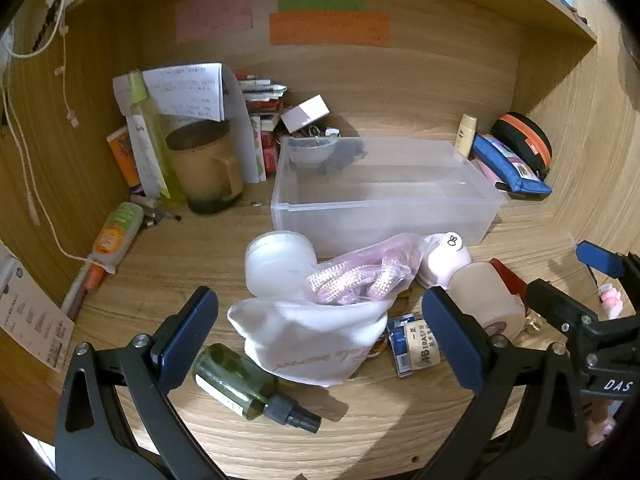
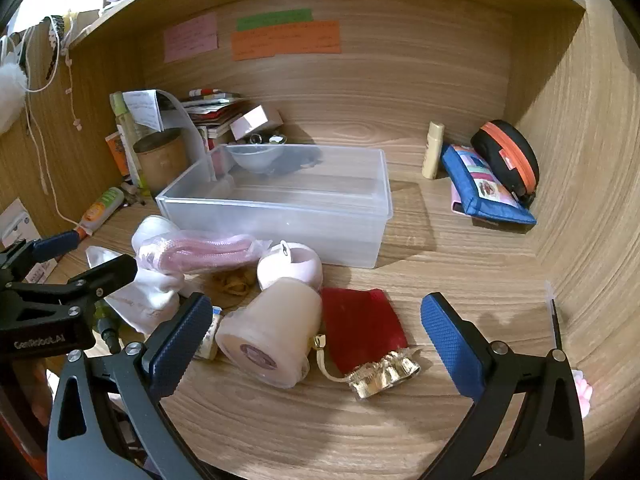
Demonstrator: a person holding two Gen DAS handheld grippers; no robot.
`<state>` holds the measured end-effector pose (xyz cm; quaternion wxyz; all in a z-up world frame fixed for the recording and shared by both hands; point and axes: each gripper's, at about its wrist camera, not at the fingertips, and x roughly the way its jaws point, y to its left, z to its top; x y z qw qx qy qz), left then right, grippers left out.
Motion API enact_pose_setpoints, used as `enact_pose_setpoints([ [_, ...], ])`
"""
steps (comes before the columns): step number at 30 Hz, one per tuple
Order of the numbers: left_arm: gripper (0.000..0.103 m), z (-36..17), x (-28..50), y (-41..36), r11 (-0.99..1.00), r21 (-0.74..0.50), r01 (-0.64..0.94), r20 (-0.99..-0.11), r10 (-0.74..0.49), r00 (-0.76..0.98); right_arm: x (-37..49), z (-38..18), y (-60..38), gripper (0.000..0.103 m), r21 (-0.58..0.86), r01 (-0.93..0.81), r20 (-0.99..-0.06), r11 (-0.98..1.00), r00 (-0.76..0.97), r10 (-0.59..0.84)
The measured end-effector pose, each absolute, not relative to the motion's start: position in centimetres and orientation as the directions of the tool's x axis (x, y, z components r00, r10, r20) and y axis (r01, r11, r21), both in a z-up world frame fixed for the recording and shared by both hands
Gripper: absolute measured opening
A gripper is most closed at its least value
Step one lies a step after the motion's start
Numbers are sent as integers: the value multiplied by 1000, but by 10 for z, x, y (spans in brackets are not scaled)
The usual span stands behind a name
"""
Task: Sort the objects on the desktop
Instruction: 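Grasp the green glass bottle with the left tool while the right tool grasps the red velvet pouch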
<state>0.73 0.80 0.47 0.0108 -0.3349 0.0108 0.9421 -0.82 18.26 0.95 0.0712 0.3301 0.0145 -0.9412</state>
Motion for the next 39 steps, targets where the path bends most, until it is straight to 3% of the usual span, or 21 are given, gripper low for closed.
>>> enact_pose_setpoints([
  [14, 103, -2, 18, -5, -1000, -12, -1, -616, 8, -788, 2, 8, 191, 103, 34, 122, -617, -992, -778, -116],
  [27, 103, -6, 35, -23, -992, -101, -72, -625, 120, -771, 9, 8, 201, 103, 21, 100, -608, -995, -788, -92],
  [31, 103, -13, 37, -43, -983, -172, -68, -642, 164, -749, 11, 3, 209, 103, 1, 92, -617, -996, -783, -73],
  [39, 103, -38, 42, -71, -980, -199, -6, -685, 144, -714, -1, -20, 235, 103, 30, 58, -687, -998, -724, -63],
])
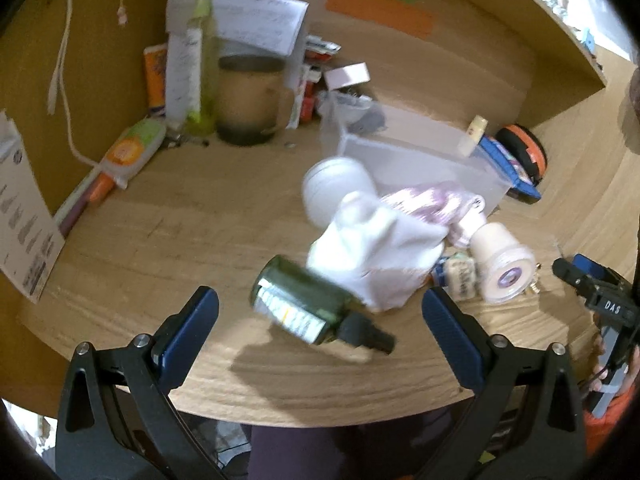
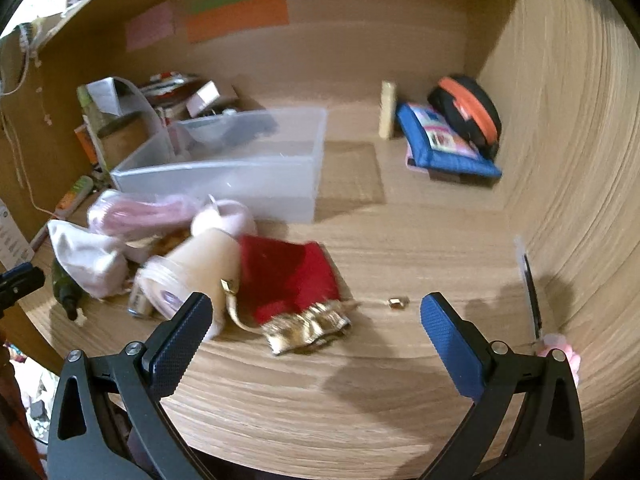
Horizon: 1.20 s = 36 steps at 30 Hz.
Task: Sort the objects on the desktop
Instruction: 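Grasp the green glass bottle with the left tool while the right tool grasps the red velvet pouch, then carry the bottle and pouch over the clear box and release both inside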
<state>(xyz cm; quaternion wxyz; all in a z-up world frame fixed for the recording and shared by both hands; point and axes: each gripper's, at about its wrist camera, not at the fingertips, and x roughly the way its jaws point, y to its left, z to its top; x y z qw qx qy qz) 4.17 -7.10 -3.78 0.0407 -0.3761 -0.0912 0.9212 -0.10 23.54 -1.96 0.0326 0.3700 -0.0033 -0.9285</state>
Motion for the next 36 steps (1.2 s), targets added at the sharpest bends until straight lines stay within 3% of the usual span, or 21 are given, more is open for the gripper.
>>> enact_pose_setpoints([
  [9, 103, -67, 33, -65, -995, -100, -31, -744, 95, -662, -20, -44, 250, 103, 57, 69, -758, -996, -646, -88],
  [17, 103, -75, 10, -80, -975, -221, -13, -739, 176, -650, -41, -56, 242, 98, 51, 113, -786, -992, -608, -109],
  [21, 103, -76, 8, -79, -976, -218, -14, -733, 173, -658, -54, -63, 236, 87, 35, 137, -811, -990, -574, -108],
  [26, 93, -76, 16, -77, -976, -217, -14, -710, 167, -684, -58, -68, 231, 75, -10, 161, -811, -987, -579, -86],
  [29, 80, -74, 19, -77, -971, -240, -14, -703, 184, -687, -58, -66, 230, 52, -11, 173, -804, -985, -587, -94],
  [31, 77, -72, 21, -76, -966, -258, -14, -701, 197, -685, -60, -66, 231, 39, -10, 171, -801, -985, -591, -95],
  [33, 77, -72, 23, -76, -967, -254, -4, -699, 187, -691, -60, -65, 231, 29, -9, 166, -796, -986, -597, -93],
  [35, 75, -72, 25, -77, -968, -252, 10, -699, 174, -694, -60, -64, 232, 26, 0, 163, -795, -987, -598, -99],
  [36, 68, -69, 29, -79, -966, -257, 19, -689, 169, -704, -58, -64, 233, 25, 5, 158, -792, -987, -602, -101],
])
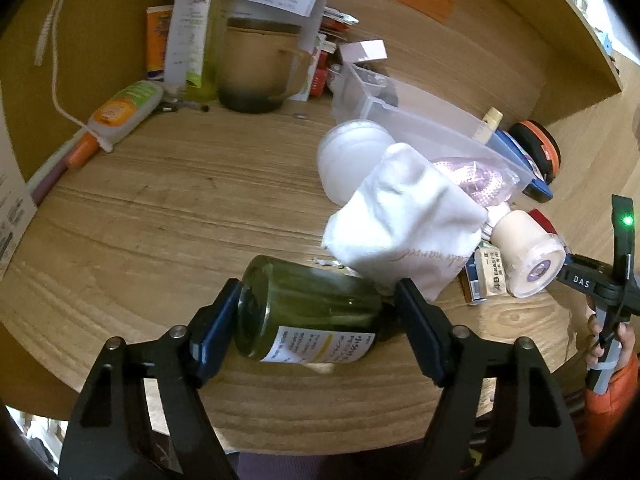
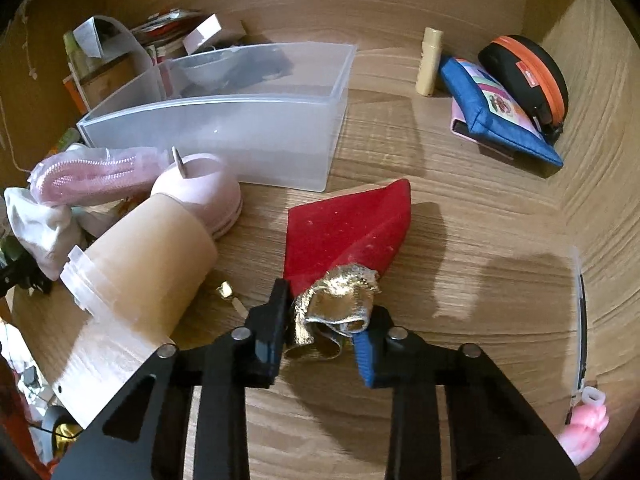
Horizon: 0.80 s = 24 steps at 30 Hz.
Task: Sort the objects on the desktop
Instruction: 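Carry the bottle and pouch over the clear box and release both inside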
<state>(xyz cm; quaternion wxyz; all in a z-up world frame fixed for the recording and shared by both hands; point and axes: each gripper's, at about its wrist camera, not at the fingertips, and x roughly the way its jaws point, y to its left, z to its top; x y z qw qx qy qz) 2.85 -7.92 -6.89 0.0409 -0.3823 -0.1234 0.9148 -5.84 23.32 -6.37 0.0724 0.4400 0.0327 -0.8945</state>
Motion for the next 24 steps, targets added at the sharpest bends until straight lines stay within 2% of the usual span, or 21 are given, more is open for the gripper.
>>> enact_pose_setpoints([
  [1, 64, -66, 30, -81, -965, -262, 22, -684, 169, -709, -58, -63, 233, 23, 7, 154, -788, -988, -607, -100],
  [6, 64, -56, 36, -82, -978, -203, 46, -677, 106, -728, -51, -54, 241, 19, 38, 151, -763, -988, -634, -127],
  [11, 64, -50, 42, -84, -977, -204, 55, -664, 97, -742, -46, -40, 248, 18, 55, 143, -733, -988, -667, -138],
  [24, 64, 15, 47, -75, -988, -155, 2, -537, 83, -839, -30, 18, 251, 18, 73, 149, -616, -986, -771, -162],
])
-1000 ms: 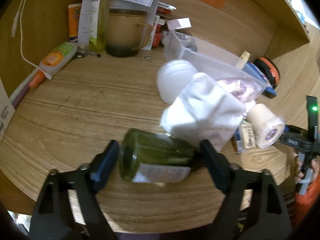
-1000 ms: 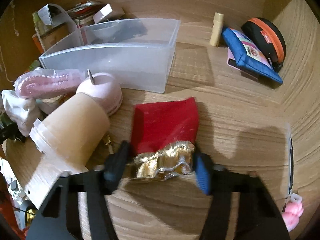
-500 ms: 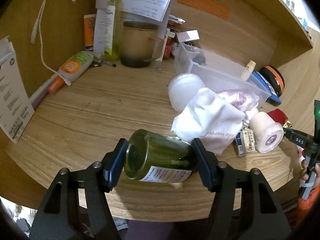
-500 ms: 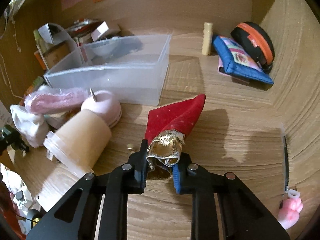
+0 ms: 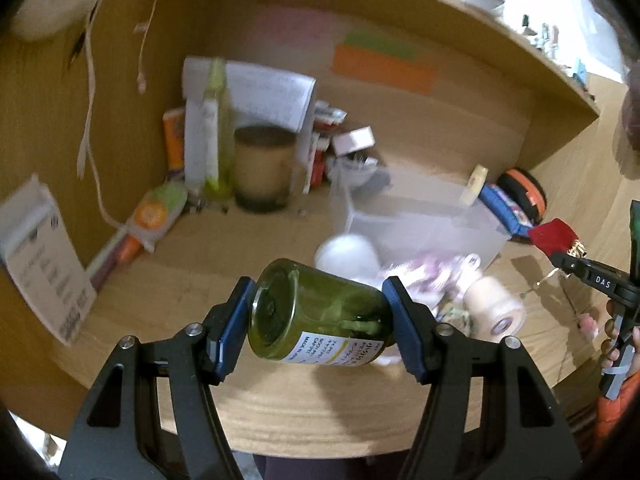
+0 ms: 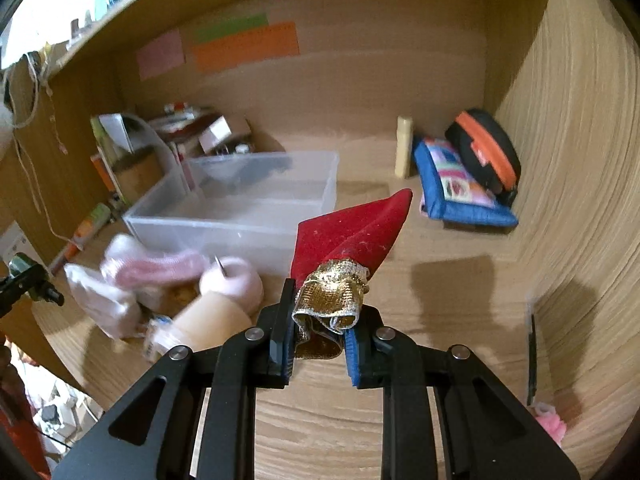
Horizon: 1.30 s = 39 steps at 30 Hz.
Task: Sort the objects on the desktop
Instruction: 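Carry the bottle and pouch over the clear box and release both inside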
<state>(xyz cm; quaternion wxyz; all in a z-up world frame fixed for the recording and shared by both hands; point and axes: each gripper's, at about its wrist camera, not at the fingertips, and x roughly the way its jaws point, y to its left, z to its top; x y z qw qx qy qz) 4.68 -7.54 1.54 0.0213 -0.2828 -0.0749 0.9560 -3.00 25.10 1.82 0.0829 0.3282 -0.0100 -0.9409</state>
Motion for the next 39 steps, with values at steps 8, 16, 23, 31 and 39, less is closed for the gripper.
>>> enact_pose_setpoints([
  [8, 64, 49, 24, -56, -983, -161, -89, -498, 159, -852, -24, 54, 244, 18, 65, 175, -540, -982, -822, -182],
  [16, 64, 70, -14, -33, -979, -140, -151, -502, 202, -841, -35, 82, 234, 18, 78, 207, -490, -975, -844, -219],
  [23, 64, 75, -54, -28, -974, -158, -161, -541, 222, -811, -54, 90, 218, 18, 78, 246, -476, -966, -842, -253],
  [31, 64, 71, -102, -21, -978, -143, -151, -586, 207, -783, -99, 75, 198, 18, 92, 282, -523, -955, -802, -287],
  [39, 64, 47, -147, 1, -973, -88, -212, -664, 216, -716, -151, 41, 184, 18, 95, 302, -618, -949, -729, -294],
])
